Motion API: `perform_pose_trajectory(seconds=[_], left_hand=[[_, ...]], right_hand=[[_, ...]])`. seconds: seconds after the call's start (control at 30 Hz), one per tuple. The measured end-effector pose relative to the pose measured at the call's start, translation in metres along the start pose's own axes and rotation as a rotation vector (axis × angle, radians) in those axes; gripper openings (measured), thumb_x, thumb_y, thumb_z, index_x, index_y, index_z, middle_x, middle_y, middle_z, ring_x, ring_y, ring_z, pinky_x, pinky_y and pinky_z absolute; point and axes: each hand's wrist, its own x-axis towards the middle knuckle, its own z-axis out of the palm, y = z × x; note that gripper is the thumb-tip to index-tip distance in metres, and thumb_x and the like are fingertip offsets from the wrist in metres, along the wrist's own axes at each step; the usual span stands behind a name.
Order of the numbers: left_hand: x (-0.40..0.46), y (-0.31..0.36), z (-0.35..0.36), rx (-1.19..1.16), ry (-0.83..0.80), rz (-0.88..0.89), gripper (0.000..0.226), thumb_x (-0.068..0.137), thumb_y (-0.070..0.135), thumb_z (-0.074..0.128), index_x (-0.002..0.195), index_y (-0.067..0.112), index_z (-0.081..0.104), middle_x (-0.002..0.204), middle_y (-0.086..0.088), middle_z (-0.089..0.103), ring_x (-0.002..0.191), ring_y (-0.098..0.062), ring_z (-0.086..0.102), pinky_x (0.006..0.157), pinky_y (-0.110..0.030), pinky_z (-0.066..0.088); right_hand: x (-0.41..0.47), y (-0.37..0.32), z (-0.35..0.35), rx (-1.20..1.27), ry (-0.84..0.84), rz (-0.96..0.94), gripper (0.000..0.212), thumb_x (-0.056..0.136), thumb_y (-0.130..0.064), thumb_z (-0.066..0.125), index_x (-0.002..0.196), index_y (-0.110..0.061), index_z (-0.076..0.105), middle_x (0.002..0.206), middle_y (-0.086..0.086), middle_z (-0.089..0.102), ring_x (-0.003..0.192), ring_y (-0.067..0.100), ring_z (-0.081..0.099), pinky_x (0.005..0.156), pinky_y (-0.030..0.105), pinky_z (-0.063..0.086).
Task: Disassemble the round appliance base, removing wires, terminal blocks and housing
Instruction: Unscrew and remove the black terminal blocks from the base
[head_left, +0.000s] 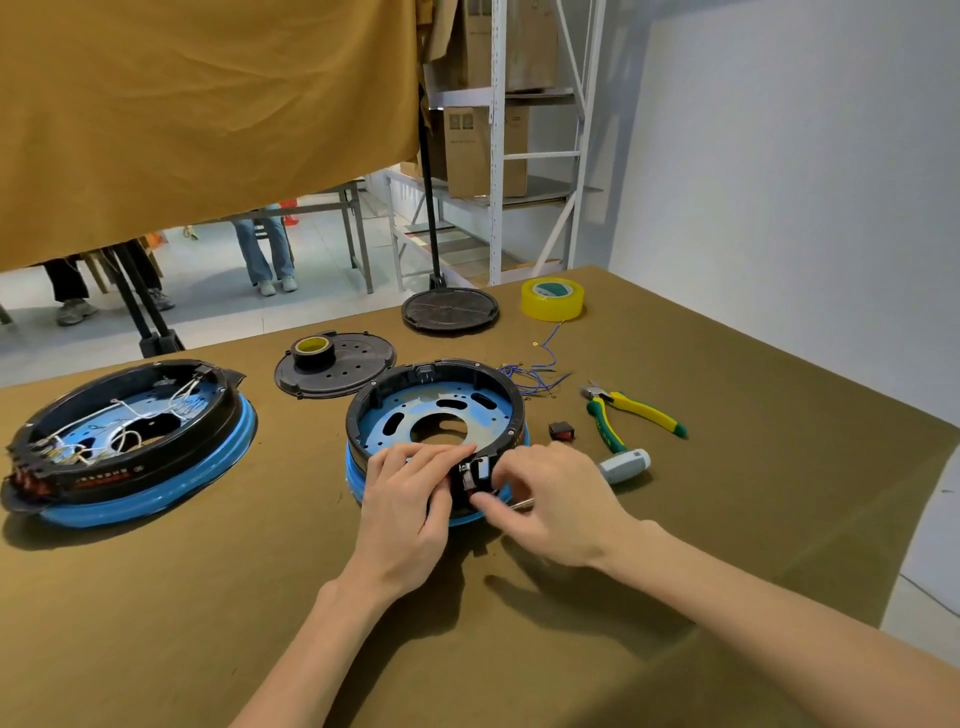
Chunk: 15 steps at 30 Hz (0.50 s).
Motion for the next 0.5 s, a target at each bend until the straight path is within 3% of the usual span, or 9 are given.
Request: perform_pose_trajectory(seconds=[0.07,0.2,0.37,0.5], left_hand=[[-0.001,-0.001,0.000,-0.015,0.005,0.004,0.049,0.094,0.029,0.039,0.136,0.032,0.065,0.125,0.018,0.066,0.116,0.001,0.045,0.104,-0.013,0.023],[-0.002,-0.003,-0.002,-0.034,0.030,0.008,0.048,0.093,0.027,0.039,0.133,0.033,0.066,0.122,0.021,0.065,0.118,0.007,0.046,0.104,-0.011,0.024],[-0.002,0.004,0.002,0.006,0.023,0.018,0.042,0.093,0.033,0.048,0.131,0.033,0.068,0.118,0.021,0.069,0.114,0.001,0.050,0.104,-0.012,0.023],[0.001,0.002,0.001,0.030,0.003,0.006,0.042,0.092,0.030,0.053,0.132,0.033,0.067,0.119,0.018,0.070,0.116,-0.003,0.052,0.103,-0.015,0.025]], right_hand=[[0.005,-0.018,0.007,-0.063,0.010,-0.005,0.043,0.092,-0.070,0.048,0.084,-0.031,0.064,0.075,-0.016,0.064,0.065,0.001,0.054,0.060,0.015,0.046],[0.008,-0.028,0.010,-0.042,0.030,0.046,0.033,0.096,-0.053,0.051,0.084,-0.026,0.066,0.075,-0.012,0.066,0.065,0.004,0.057,0.059,0.020,0.051],[0.002,-0.023,-0.002,0.034,0.115,0.032,0.022,0.091,-0.038,0.058,0.077,-0.022,0.062,0.068,-0.013,0.059,0.059,0.005,0.050,0.053,0.012,0.040],[-0.004,-0.006,-0.013,0.030,0.210,0.062,0.020,0.091,-0.037,0.059,0.077,-0.024,0.060,0.067,-0.017,0.055,0.058,0.003,0.048,0.054,0.006,0.035]])
